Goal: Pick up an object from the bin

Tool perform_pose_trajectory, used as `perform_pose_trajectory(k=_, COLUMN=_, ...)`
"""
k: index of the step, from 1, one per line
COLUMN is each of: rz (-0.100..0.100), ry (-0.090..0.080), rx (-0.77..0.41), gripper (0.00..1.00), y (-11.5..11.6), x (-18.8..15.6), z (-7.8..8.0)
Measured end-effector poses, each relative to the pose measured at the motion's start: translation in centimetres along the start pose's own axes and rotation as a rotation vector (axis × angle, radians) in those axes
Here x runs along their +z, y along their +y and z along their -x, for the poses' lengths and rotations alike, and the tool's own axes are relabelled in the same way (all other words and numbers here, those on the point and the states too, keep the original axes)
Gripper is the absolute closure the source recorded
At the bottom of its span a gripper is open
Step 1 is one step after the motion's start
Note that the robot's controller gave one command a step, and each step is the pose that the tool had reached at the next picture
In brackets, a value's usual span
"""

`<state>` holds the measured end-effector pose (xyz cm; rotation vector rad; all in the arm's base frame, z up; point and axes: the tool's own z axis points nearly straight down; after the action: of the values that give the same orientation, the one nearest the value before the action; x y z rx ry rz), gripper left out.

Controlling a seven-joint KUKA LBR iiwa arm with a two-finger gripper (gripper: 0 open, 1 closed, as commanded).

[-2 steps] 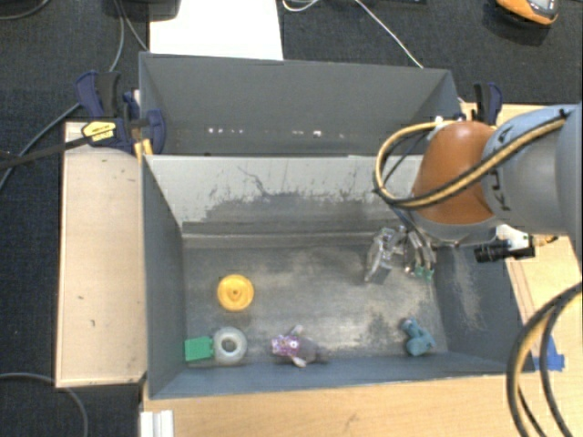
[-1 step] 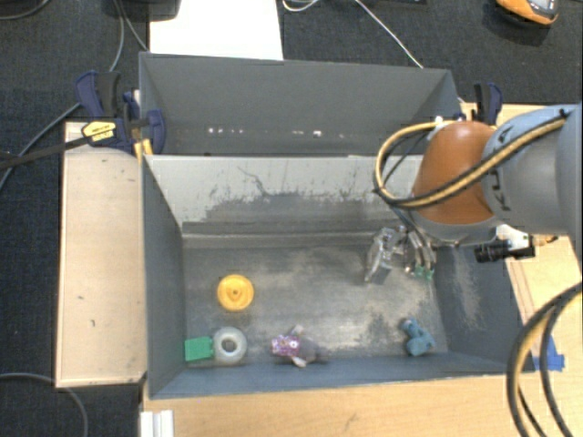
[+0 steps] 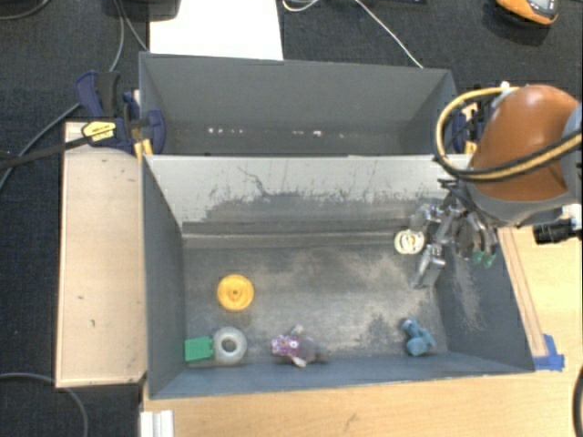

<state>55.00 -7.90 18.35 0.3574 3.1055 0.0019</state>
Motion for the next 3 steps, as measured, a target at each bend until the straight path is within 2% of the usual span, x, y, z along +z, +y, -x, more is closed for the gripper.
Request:
perform_pose_trajectory(k=1, rz=0.0, ry=0.0, rx=0.0, gripper=0.0, y=0.0, x=0.0, z=0.0)
perform_pose_trajectory(k=2, rz=0.0, ry=-0.002, rx=0.081, gripper=0.0, y=-2.0, x=9.5, z=1.8)
perform_pose_trajectory(k=3, rz=0.001, ry=0.0, rx=0.102, gripper=0.0, y=-1.8, x=9.7, z=1.4)
